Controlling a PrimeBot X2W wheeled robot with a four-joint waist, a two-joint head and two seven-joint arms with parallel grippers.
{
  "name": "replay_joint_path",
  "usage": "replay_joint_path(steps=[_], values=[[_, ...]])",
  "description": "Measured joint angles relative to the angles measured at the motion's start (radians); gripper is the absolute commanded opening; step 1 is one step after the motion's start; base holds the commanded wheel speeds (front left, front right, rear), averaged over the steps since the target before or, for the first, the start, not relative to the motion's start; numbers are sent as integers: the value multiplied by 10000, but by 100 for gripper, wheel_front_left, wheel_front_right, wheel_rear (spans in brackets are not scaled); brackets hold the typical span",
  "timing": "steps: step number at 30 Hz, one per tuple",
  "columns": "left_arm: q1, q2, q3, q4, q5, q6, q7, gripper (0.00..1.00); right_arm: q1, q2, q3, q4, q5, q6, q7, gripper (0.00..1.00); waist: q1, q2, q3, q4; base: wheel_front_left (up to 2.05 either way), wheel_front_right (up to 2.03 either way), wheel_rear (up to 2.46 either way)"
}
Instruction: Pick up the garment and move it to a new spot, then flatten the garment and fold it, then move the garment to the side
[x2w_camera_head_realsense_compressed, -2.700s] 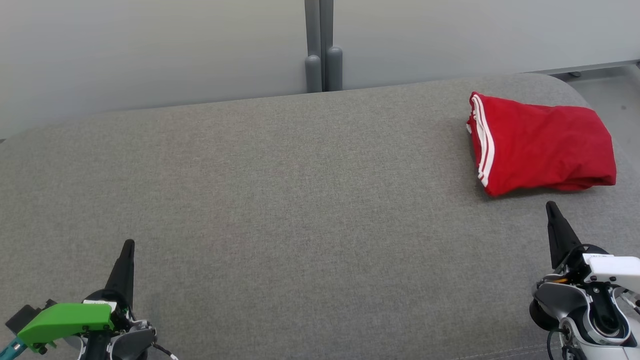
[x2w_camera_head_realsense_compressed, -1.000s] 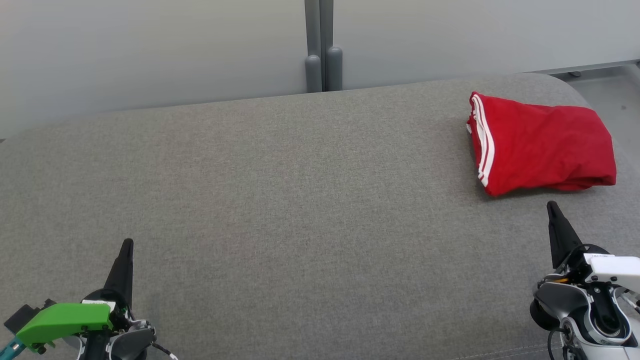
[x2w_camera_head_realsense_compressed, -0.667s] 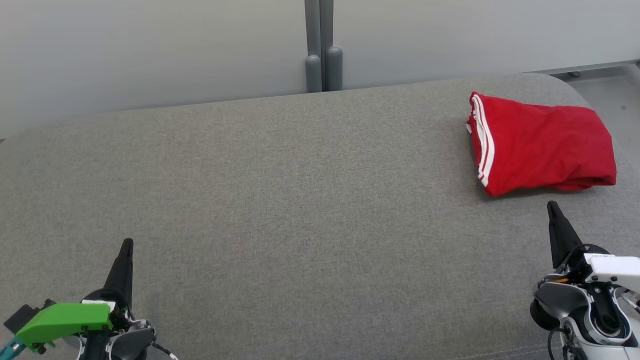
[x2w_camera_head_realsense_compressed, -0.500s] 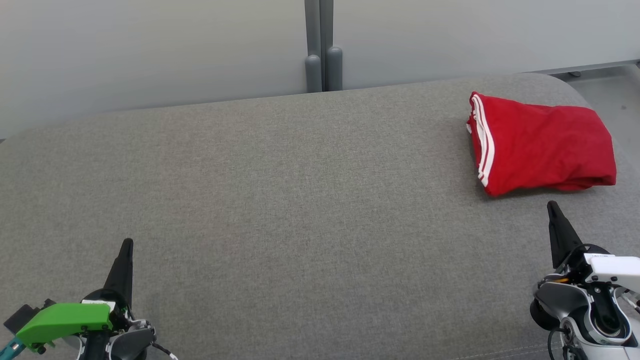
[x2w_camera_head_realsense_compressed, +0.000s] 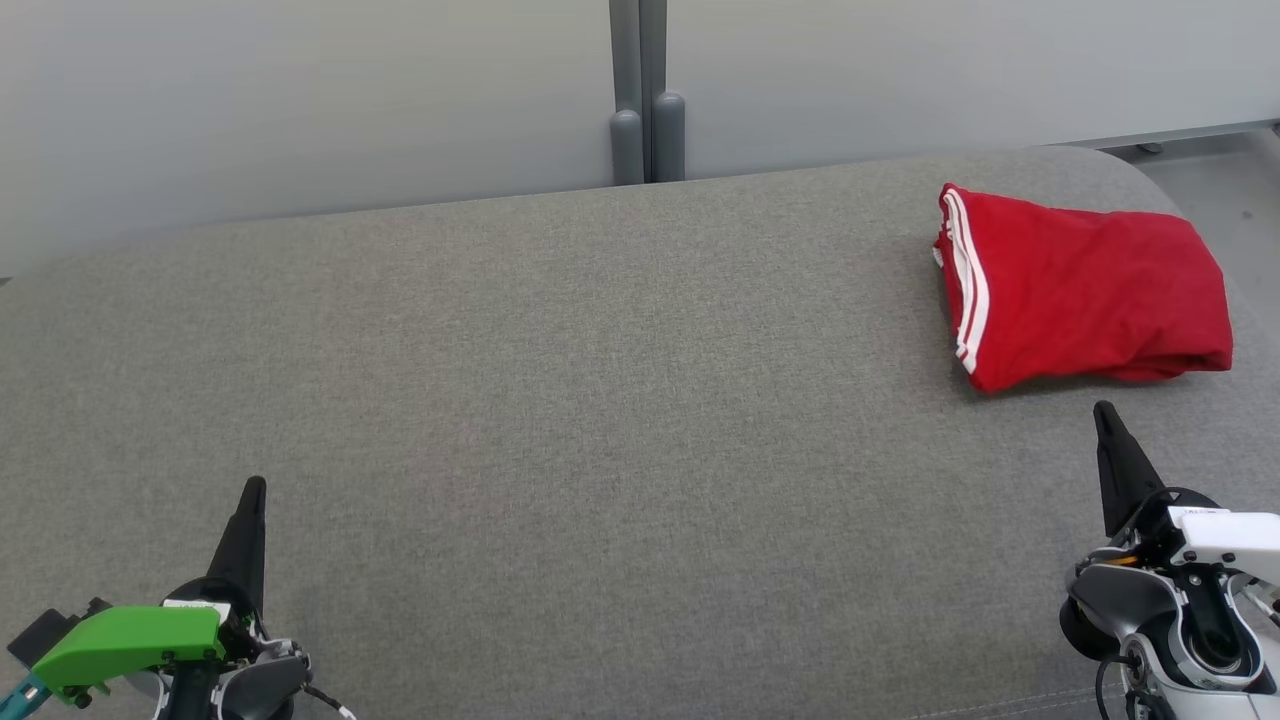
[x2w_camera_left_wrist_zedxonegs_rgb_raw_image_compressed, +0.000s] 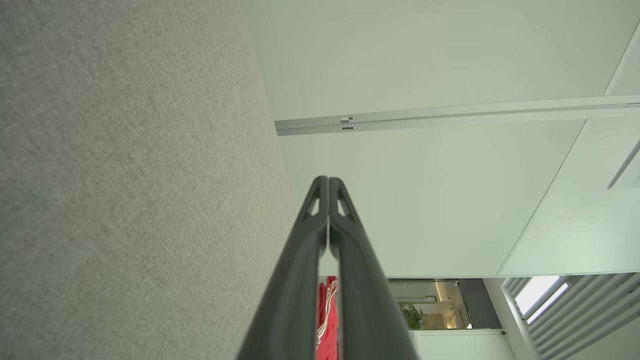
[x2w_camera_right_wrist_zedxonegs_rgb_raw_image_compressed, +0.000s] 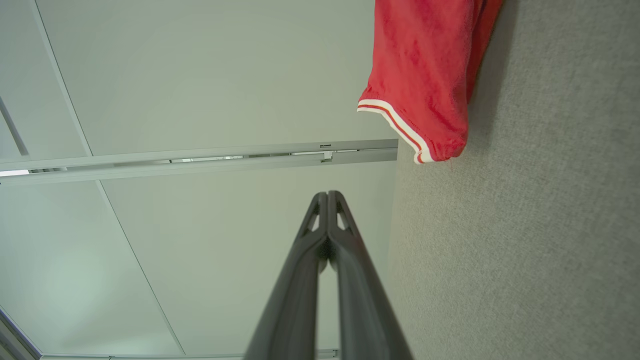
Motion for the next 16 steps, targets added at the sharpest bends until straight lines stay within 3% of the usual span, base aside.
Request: replay_joint_path(steps=[16], values=[[0, -2, 8, -4, 0, 0, 8, 0, 0, 12, -15, -8, -2, 0, 0, 0, 0, 0, 0, 0, 0, 0, 0]])
